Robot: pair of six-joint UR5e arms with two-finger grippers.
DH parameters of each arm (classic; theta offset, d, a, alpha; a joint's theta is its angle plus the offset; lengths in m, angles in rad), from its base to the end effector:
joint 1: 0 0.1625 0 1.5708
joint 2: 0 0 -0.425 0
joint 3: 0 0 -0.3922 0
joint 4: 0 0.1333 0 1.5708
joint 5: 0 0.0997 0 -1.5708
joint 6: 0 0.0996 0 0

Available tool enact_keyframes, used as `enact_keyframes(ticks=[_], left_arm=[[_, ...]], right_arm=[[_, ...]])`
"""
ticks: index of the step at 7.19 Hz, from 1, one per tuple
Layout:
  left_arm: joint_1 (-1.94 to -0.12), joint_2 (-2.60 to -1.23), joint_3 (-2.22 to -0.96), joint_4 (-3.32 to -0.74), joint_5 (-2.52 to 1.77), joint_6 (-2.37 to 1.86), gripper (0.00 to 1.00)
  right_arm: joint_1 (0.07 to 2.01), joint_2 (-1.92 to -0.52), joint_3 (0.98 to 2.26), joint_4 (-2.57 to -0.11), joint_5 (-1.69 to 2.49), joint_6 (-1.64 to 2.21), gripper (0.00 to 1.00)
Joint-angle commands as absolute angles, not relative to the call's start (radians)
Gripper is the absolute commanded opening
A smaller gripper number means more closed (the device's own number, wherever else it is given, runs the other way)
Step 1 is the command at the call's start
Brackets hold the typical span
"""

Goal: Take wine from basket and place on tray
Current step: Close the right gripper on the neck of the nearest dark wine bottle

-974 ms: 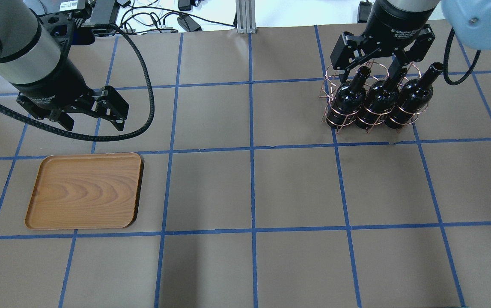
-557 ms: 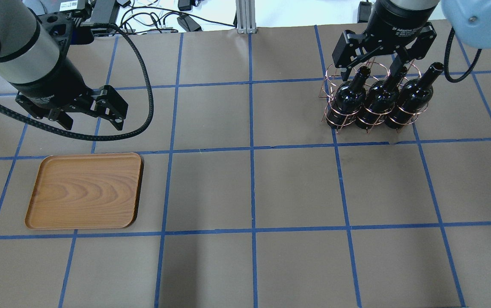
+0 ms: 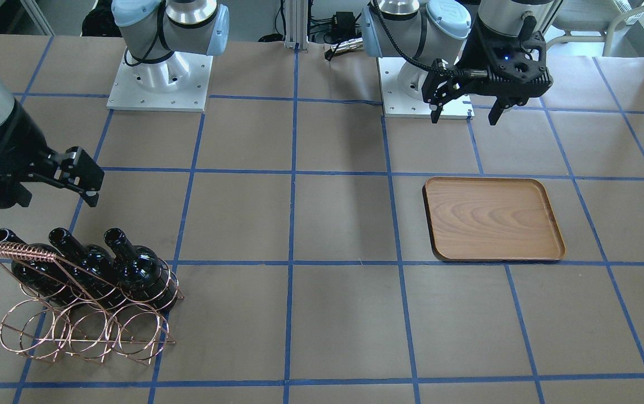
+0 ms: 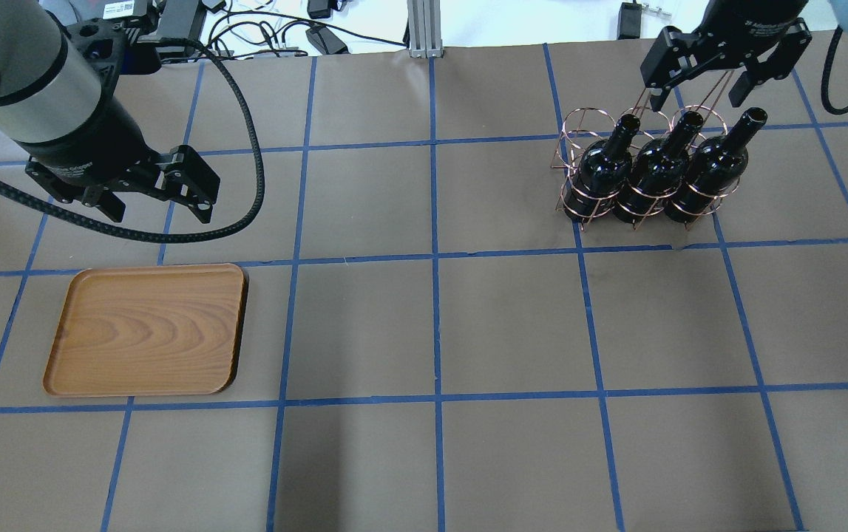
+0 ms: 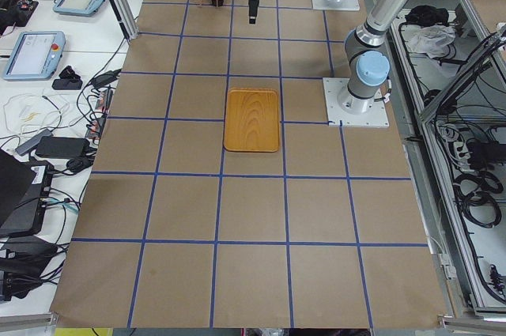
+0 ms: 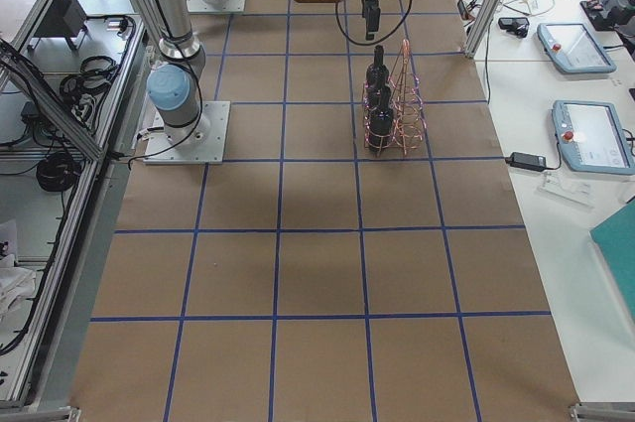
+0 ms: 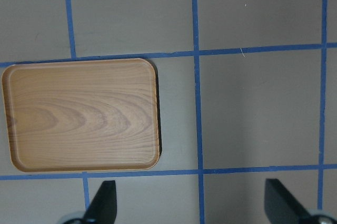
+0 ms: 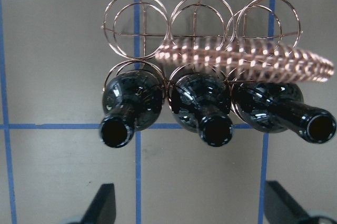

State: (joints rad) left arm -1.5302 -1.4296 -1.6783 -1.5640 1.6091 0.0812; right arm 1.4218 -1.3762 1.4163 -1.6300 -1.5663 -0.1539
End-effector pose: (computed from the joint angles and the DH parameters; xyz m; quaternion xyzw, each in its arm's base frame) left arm -0.1117 -0.4407 0.5011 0.0199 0.9994 -0.0190 0.0203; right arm 0.0468 -0.5891 0.4661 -0.0025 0.9999 -0.0098 0.0008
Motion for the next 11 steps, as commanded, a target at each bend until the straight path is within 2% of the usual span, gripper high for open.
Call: enact_keyframes(ticks=[1, 2, 4, 5, 6, 7, 8, 11], left_arm=[[-1.531, -1.431, -1.678, -1.566, 1.609, 0.083, 1.0], [-1.532, -1.43, -1.68, -1.568, 1.609, 0.083, 1.0], [-1.529, -1.43, -1.678, -1.563, 1.608, 0.084, 1.0], [-1.532, -1.431, -1.68, -1.563, 1.603, 0.077, 1.0], [-1.532, -1.431, -1.68, -1.565, 1.603, 0.083, 1.0], [-1.532, -1.431, -1.68, -1.565, 1.603, 0.081, 1.0], [-1.529, -1.431, -1.68, -1.565, 1.609, 0.087, 1.0], [-1.532, -1.431, -1.68, -1.565, 1.605, 0.084, 1.0]], right_arm=[[1.402, -1.307, 1.419, -1.647, -1.566, -0.164, 1.0], [1.402, -1.293, 1.425, -1.673, -1.566, -0.164, 0.99], [1.404, -1.261, 1.427, -1.7, -1.566, -0.156, 0.83], [1.402, -1.259, 1.437, -1.7, -1.568, -0.16, 0.71], [1.402, -1.261, 1.446, -1.716, -1.568, -0.164, 0.36], [1.402, -1.261, 1.447, -1.72, -1.569, -0.164, 0.15], [1.402, -1.265, 1.447, -1.72, -1.571, -0.164, 0.11], [1.407, -1.325, 1.363, -1.628, -1.594, -0.164, 0.11]])
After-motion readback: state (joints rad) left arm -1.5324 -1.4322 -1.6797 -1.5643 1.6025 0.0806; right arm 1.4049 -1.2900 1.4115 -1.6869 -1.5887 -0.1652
